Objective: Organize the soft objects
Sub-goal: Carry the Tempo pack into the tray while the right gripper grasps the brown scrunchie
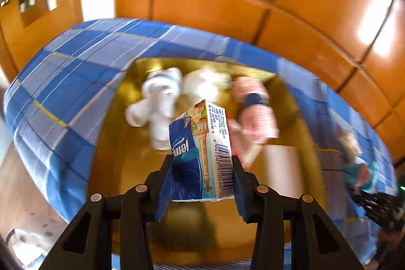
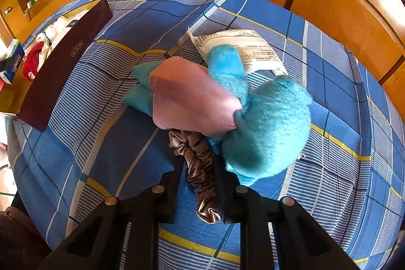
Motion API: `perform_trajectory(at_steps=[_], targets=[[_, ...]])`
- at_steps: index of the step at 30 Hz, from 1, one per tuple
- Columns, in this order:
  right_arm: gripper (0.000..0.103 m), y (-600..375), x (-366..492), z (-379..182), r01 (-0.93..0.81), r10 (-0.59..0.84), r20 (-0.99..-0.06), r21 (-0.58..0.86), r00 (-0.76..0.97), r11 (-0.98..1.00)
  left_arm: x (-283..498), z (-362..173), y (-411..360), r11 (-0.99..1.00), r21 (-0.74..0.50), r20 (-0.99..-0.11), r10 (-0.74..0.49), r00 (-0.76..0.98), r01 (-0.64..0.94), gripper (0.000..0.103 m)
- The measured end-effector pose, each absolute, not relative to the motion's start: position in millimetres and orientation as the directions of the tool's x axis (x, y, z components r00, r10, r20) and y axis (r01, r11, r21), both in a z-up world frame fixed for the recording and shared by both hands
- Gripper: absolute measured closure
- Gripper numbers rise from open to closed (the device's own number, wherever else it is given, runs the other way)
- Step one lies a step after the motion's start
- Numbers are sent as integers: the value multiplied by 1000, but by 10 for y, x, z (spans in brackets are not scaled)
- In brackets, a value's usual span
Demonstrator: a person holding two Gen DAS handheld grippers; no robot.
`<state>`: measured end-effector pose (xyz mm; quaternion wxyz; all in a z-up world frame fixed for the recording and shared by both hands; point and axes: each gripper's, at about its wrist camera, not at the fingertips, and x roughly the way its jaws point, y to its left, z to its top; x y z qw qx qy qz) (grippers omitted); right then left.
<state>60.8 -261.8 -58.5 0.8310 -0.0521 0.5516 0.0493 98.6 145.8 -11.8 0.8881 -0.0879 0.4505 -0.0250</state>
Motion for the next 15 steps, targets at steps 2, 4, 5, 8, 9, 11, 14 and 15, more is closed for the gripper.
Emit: perform_trajectory(at_steps=[2,4,5,8,9,11,14,15], targets=[[84,-2621,611,-584,-137,28,-922,-28,387,990,1071,-187,1553,986,-154,-808,-90,583,-61,59],[84,-2621,622,-585,-136,29,-921,-26,388,990,1162,-256,1608,988,-132,-820,-65,569,-77,59],[84,-2620,621,-585,-135,29,-921,-26,389,991,1215,-294,1614,989,-127,-825,-62,561,-78,57],[84,-2628,618,-585,-132,31,-920,-23,390,991,1321,-394,1645,990,-107,-843,-39,536,-96,54],[84,-2637,614,-585,-132,32,-920,-21,390,991,1343,-425,1664,989,-107,-849,-40,527,-98,52],[84,-2647,610,-583,-132,32,-920,-22,391,991,1389,-467,1666,989,-105,-851,-33,525,-108,50],[84,-2645,609,-587,-132,28,-919,-26,392,991,1357,-456,1668,988,-108,-843,-30,536,-114,47],[84,-2643,607,-587,-133,27,-919,-28,393,991,1325,-446,1669,987,-106,-839,-26,544,-117,47]])
